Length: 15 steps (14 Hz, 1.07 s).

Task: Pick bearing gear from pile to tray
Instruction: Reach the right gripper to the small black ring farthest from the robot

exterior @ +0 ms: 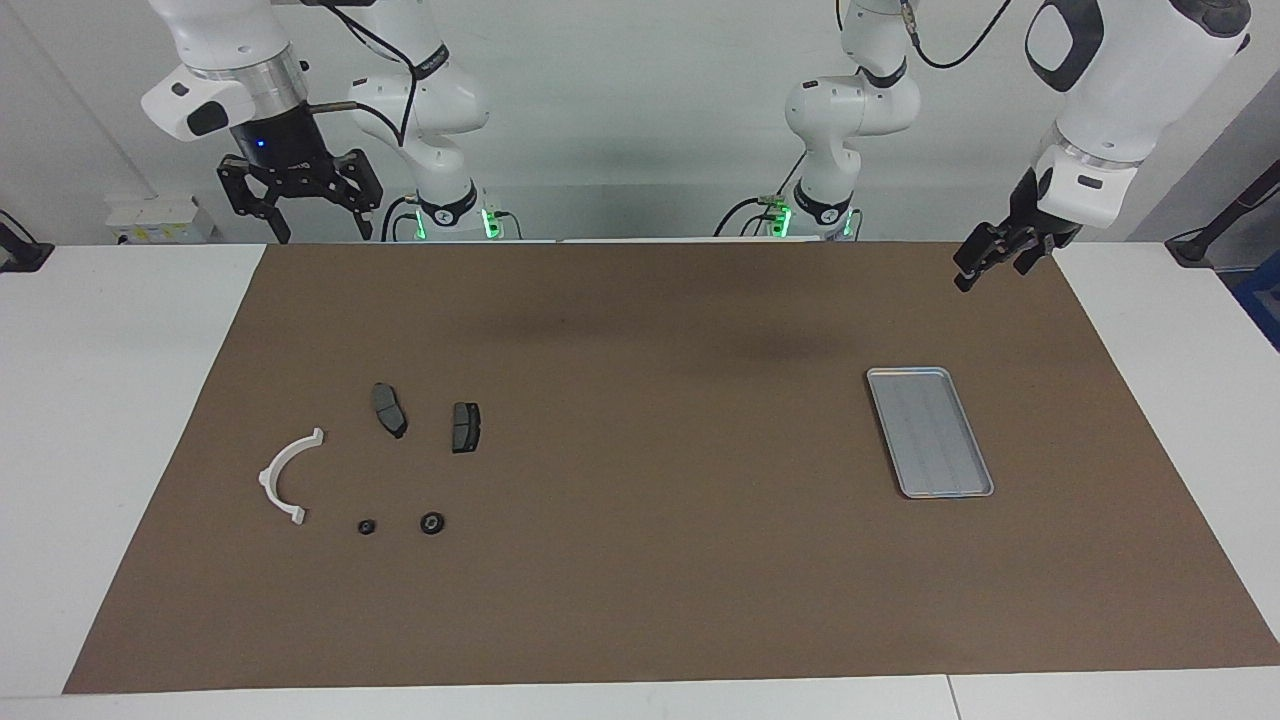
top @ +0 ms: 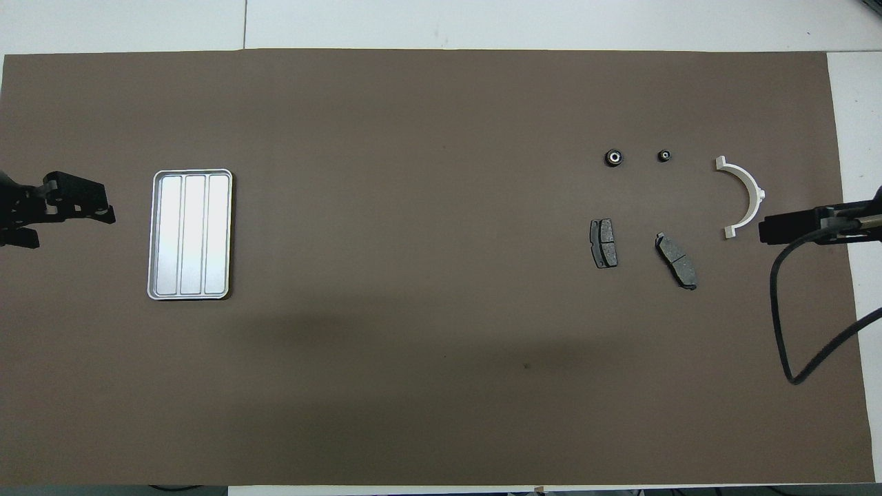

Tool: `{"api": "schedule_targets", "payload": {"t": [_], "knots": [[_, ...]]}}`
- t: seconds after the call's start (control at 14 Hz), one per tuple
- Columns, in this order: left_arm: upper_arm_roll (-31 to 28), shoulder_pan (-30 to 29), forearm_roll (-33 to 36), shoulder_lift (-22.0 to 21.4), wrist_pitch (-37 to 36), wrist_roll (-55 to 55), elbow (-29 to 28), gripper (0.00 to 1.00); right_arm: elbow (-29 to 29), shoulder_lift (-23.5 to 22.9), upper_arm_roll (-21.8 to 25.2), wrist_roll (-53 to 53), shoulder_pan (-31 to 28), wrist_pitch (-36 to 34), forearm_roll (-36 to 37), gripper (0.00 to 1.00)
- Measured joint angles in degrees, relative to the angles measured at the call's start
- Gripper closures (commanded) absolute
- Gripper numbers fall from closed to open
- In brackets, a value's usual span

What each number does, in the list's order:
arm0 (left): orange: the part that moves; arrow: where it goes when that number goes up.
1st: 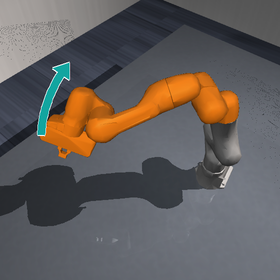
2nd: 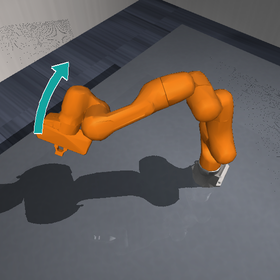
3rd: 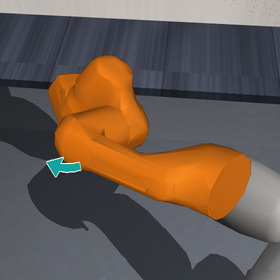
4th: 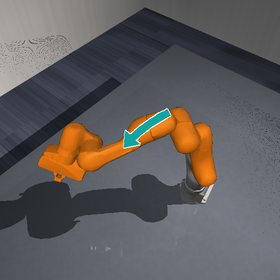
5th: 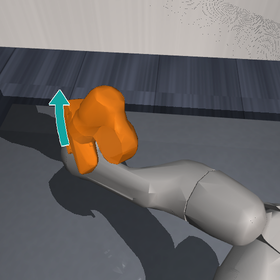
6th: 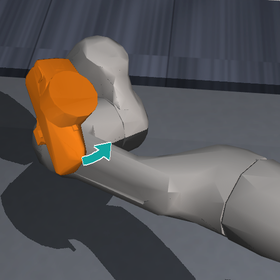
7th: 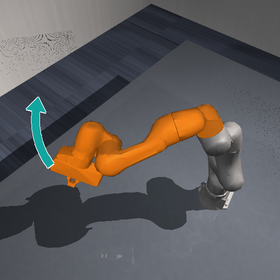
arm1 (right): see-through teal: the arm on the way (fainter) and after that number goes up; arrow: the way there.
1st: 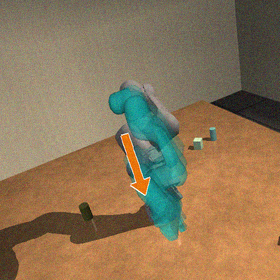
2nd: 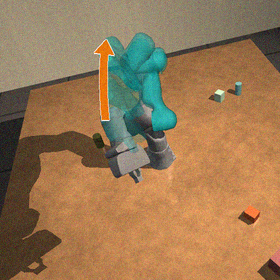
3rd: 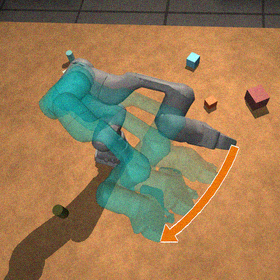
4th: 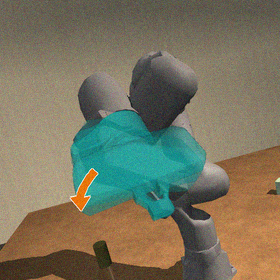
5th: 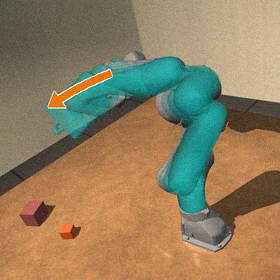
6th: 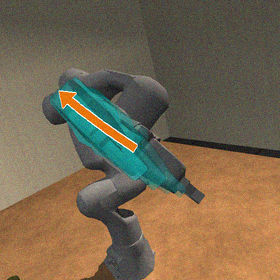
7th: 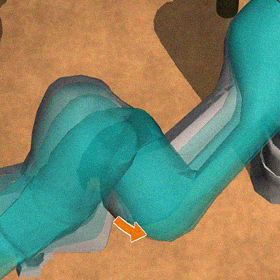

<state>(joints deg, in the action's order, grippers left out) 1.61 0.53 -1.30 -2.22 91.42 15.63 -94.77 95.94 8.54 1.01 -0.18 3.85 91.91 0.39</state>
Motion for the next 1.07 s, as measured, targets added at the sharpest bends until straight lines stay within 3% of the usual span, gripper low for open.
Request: {"api": "schedule_targets", "payload": {"t": [0.21, 0.64, 1.07], "knots": [[0.0, 0.0, 0.0, 0.0, 0.0, 0.0, 0.0, 0.0, 1.8, -1.5, 0.0, 0.7, 1.0, 4.0, 0.0, 0.0], [0.0, 0.0, 0.0, 0.0, 0.0, 0.0, 0.0, 0.0, 7.5, -8.8, 0.0, 2.3, 1.1, 16.7, 0.0, 0.0], [0.0, 0.0, 0.0, 0.0, 0.0, 0.0, 0.0, 0.0, 8.4, -21.8, 0.0, 7.0, 1.3, 28.6, 0.0, 0.0]]}}
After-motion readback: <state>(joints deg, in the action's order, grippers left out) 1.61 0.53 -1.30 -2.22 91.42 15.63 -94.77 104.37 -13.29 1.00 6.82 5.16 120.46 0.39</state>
